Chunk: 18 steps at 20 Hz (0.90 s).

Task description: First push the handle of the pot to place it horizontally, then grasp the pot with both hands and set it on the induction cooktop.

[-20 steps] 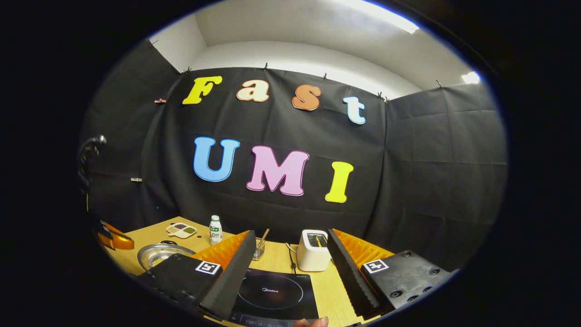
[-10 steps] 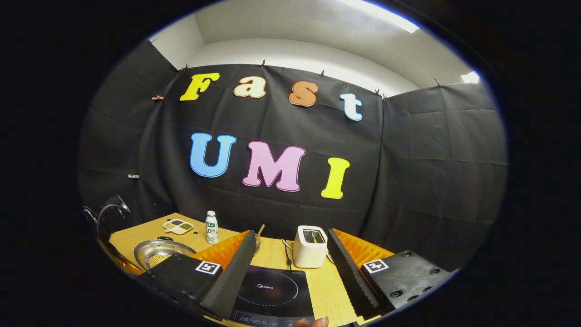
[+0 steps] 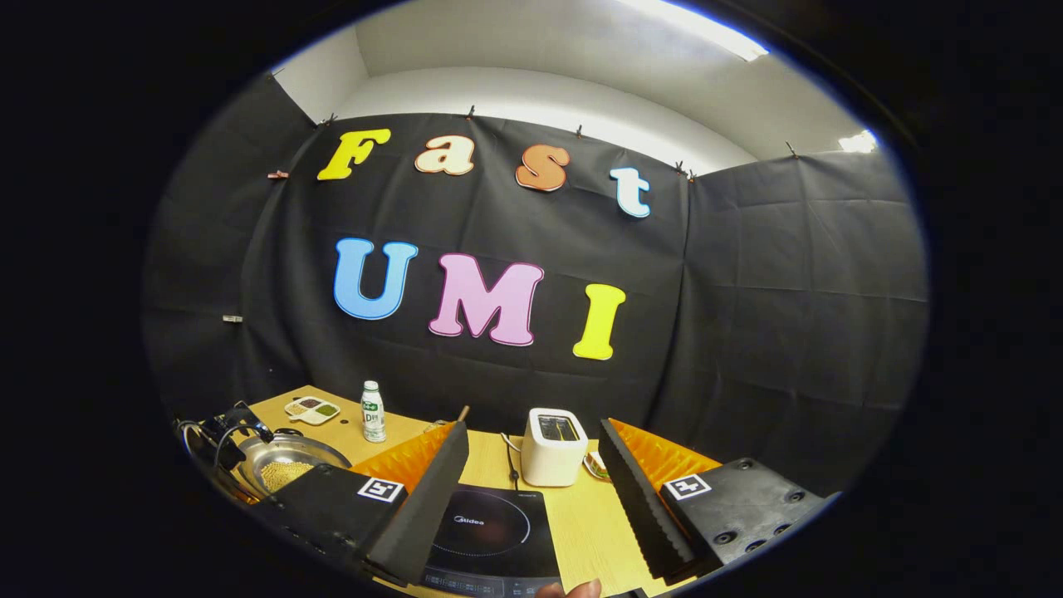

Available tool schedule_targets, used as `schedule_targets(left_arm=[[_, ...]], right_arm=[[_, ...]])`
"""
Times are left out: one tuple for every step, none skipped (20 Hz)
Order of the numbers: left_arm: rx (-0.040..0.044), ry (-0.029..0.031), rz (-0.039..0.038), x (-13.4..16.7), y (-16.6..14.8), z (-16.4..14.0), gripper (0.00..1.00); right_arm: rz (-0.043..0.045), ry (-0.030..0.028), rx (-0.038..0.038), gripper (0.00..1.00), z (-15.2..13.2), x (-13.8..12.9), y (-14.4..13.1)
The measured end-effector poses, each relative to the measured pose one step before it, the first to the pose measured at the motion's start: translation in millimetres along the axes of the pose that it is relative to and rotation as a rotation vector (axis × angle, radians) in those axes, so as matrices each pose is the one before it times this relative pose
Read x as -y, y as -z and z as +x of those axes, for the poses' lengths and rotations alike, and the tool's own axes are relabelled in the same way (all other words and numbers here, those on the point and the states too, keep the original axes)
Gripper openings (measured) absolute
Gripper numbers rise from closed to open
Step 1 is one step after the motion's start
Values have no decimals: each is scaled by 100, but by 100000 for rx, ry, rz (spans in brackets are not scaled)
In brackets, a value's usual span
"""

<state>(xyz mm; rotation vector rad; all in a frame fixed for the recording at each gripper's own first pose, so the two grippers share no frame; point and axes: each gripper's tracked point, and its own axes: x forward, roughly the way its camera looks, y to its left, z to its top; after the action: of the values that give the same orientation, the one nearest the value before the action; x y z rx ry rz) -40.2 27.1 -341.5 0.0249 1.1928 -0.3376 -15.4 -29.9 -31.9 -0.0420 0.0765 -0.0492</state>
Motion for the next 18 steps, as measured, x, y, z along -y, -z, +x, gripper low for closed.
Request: schedule_targets(left_arm=[[142, 408, 92, 201, -270, 169, 5], [117, 514, 80, 172, -374, 200, 5], [-733, 69, 801, 265, -11, 167, 5], [-126, 82, 1066, 216, -171, 84, 5], [-421, 523, 1017, 339, -57, 149, 3], [-368, 603, 775, 365, -174, 30, 5], [-42, 264, 706, 311, -239, 136, 5], [-125, -636, 953, 231, -13, 14, 5], [-17, -380, 968, 163, -199, 169, 5], [65, -76, 914, 317, -437, 123, 5], [24, 155, 908, 238, -486, 289, 5], [-30, 279, 954, 374, -557, 262, 6], [-32, 186, 868, 298, -614, 266, 5], [135, 99, 657, 380, -594, 252, 6], [192, 39, 343, 349, -472, 311, 5], [463, -142, -19, 296, -506, 274, 5], [551, -248, -223, 185, -637, 253, 5], [593, -404, -354, 276, -560, 302, 5]], right_arm=[[-115, 640, -313, 98, 174, 169, 66], [-56, 656, -184, 98, -42, 295, 71], [-14, 494, -141, 98, 21, 127, -3], [-7, 428, -53, 98, 104, 174, 73], [-101, 346, -144, 98, 75, 107, 7], [-128, 283, -174, 98, 171, 60, 101], [-163, 385, -127, 98, 64, 110, 32], [-75, 271, -10, 98, 64, 77, 46], [-27, 283, 12, 98, 58, 78, 16], [-16, 288, -4, 98, 103, 71, -23], [-61, 285, -17, 98, 39, -2, 40], [-159, 238, -77, 98, 84, 124, 78], [-232, 253, -19, 98, 57, 90, 67], [-219, 374, -55, 98, 95, 91, 33], [-118, 227, -380, 98, 49, 117, 171], [-14, 208, -467, 98, 19, 74, 155], [112, 326, -474, 98, 97, 173, 175], [297, 355, -758, 98, 67, 110, 243]])
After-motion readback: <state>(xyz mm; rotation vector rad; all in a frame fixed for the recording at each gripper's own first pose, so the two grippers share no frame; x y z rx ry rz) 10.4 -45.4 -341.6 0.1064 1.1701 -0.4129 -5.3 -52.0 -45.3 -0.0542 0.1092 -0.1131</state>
